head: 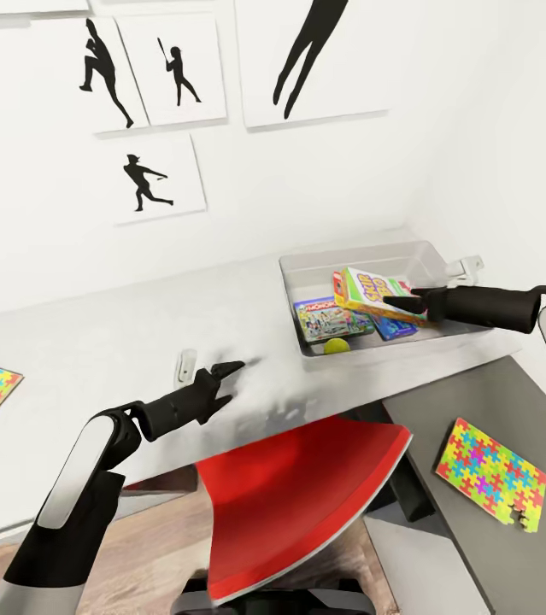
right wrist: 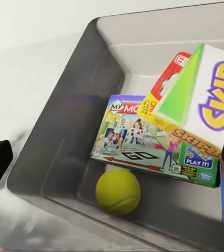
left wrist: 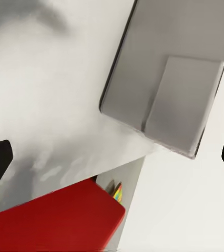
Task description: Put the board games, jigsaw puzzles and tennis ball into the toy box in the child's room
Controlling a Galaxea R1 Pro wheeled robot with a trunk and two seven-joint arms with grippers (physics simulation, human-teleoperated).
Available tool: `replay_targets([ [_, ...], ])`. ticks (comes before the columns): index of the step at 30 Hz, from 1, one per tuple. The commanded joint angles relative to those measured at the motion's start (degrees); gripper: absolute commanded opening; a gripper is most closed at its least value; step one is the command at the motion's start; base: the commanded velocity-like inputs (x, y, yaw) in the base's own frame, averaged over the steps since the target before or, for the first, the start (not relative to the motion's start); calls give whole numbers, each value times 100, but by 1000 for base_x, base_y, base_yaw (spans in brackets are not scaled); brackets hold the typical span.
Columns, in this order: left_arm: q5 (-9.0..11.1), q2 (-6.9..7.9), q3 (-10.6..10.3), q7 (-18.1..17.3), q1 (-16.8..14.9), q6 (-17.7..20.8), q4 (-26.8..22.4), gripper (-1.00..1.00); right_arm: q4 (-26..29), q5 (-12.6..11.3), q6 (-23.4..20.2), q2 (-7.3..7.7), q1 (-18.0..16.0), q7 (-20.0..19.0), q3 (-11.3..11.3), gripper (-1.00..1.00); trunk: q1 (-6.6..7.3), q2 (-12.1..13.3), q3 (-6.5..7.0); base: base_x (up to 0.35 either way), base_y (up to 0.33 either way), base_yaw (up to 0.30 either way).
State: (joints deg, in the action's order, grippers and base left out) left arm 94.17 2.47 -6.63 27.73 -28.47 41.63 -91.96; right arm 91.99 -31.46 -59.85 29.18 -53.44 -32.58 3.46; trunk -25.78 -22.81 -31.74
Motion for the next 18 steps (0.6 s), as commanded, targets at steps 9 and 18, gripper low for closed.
replay_targets([
  [9,58,7,-8,38,-3,-5,-7,100,9,27,-15,-160,-2,786,-56,100,-1,-10,-9,-209,0,0],
  [18,58,8,-12,32,-1,-5,-7,100,16,9,-15,-351,-16,1435,-150,100,-1,-10,-9,-66,0,0],
])
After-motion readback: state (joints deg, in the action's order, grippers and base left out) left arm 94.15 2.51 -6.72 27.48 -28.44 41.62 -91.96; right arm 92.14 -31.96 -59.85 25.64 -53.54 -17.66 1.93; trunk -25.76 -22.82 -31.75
